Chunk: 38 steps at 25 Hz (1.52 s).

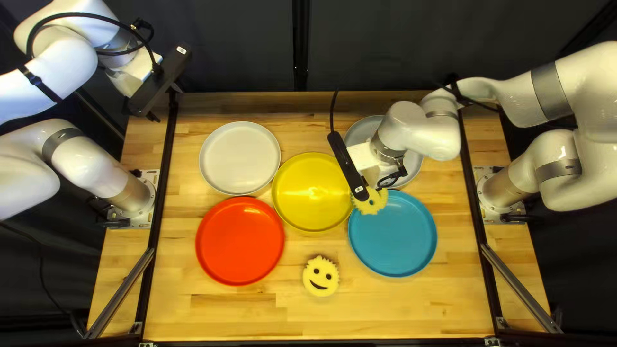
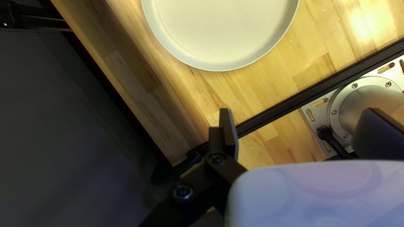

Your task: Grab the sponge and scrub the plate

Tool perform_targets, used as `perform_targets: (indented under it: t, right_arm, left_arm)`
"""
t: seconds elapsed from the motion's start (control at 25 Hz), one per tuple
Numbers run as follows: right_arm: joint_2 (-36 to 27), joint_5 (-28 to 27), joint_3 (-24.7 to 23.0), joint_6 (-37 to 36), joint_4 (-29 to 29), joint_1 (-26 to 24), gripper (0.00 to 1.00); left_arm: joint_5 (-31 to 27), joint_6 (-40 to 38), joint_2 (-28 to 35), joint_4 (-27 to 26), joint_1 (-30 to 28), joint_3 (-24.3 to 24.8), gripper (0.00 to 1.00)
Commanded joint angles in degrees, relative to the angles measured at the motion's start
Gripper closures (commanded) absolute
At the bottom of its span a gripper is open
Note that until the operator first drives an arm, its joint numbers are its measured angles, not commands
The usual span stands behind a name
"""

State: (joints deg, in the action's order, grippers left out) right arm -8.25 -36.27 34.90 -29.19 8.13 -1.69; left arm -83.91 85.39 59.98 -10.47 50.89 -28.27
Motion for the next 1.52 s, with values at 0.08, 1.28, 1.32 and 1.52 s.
perform_targets:
  t: [0.08,1.28,1.32,1.52]
  right_arm:
    - [1.4,-0.6,1.8,0.0,-0.3,-0.3,1.00]
    - [20.4,4.7,19.4,-2.8,0.3,-3.8,1.00]
    - [20.1,4.9,18.9,-3.4,0.6,-4.1,1.00]
    - [21.6,4.7,20.4,-5.4,1.4,-5.1,1.00]
  left_arm:
    - [0.0,0.0,0.0,0.0,0.0,0.0,0.00]
    - [0.0,0.0,0.0,0.0,0.0,0.0,0.00]
    - [0.0,0.0,0.0,0.0,0.0,0.0,0.00]
    - [0.0,0.0,0.0,0.0,0.0,0.0,0.00]
